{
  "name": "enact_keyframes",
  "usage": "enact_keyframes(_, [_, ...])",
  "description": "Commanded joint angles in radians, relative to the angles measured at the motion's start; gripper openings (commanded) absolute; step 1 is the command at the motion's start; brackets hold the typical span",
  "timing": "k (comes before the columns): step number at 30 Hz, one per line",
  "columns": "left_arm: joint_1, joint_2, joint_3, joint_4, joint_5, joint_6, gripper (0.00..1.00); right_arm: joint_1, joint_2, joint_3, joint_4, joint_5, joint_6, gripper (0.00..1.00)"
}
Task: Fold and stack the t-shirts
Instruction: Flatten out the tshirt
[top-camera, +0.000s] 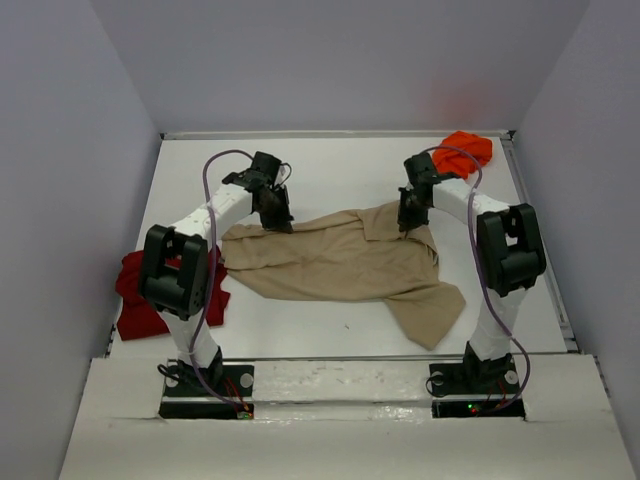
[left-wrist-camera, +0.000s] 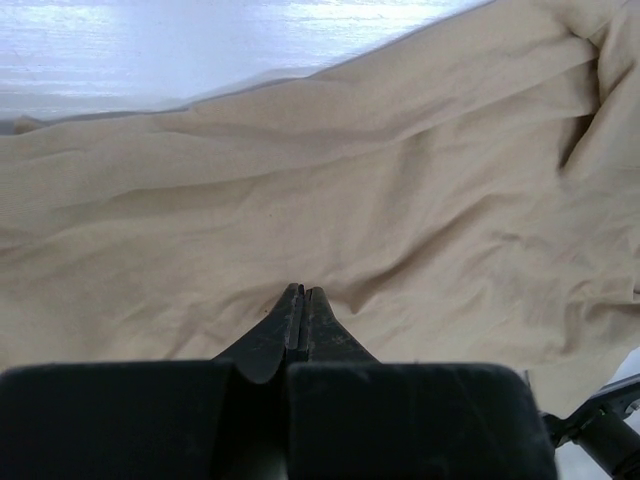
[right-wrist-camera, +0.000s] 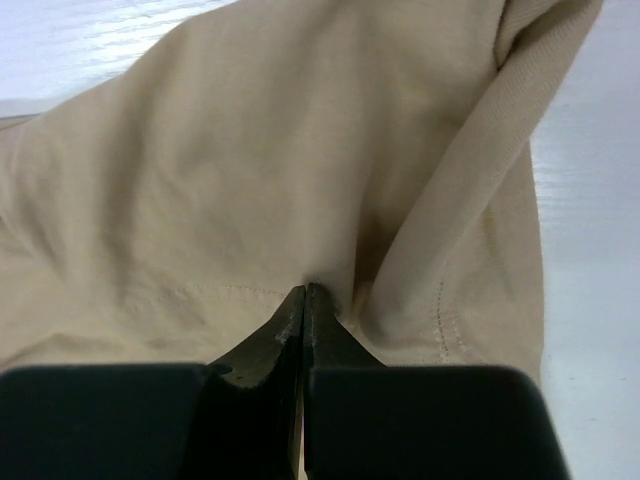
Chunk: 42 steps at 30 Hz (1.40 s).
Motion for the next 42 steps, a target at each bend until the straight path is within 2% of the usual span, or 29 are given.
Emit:
enact_keyframes(1, [0.002,-0.077,0.019,-0.032,-0.008,0.018,0.0,-0.003,0.014,0.024,-0.03,0.117,0.041,0.0])
enact_keyframes(8, [0.006,-0.072,0.016,-0.032,0.0,0.028,0.0,-0.022,-0.021,-0.047,-0.047,0.241,0.081,0.0])
enact_keyframes(11, [0.004,-0.069,0.01,-0.022,0.003,0.032,0.0,-0.022,-0.068,-0.099,0.037,0.104,0.031,0.0])
enact_keyframes(13, [0.004,-0.063,0.004,-0.012,0.012,0.03,0.0,-0.022,-0.09,-0.094,0.057,0.076,0.017,0.0])
enact_keyframes(19, [0.002,-0.034,-0.071,0.041,0.037,0.006,0.0,-0.031,-0.096,-0.036,-0.068,0.296,0.075,0.0])
enact_keyframes(21, [0.004,-0.022,-0.083,0.046,0.031,0.001,0.0,-0.031,-0.085,-0.027,-0.104,0.325,0.087,0.0])
enact_keyframes(26, [0.004,-0.021,-0.082,0.043,0.038,0.007,0.0,-0.031,-0.064,-0.045,-0.18,0.48,0.13,0.0])
enact_keyframes(29, [0.004,-0.041,-0.061,0.026,0.006,0.007,0.0,-0.042,-0.036,-0.051,-0.231,0.632,0.152,0.0])
enact_keyframes(36, [0.002,-0.063,-0.03,-0.003,-0.061,0.018,0.0,-0.051,-0.058,0.01,-0.228,0.714,0.137,0.0])
enact_keyframes(37, [0.002,-0.067,-0.033,-0.003,-0.068,0.018,0.0,-0.051,-0.081,0.031,-0.217,0.708,0.106,0.06])
enact_keyframes(40, [0.004,-0.074,-0.044,0.005,-0.063,0.015,0.0,-0.051,-0.118,0.094,-0.21,0.65,0.052,0.15])
enact_keyframes(41, [0.001,-0.071,-0.045,0.008,-0.058,0.013,0.0,-0.051,-0.145,0.126,-0.205,0.617,0.028,0.22])
enact_keyframes(42, [-0.001,-0.071,-0.048,0.012,-0.055,0.01,0.0,-0.051,-0.16,0.139,-0.201,0.512,0.014,0.24])
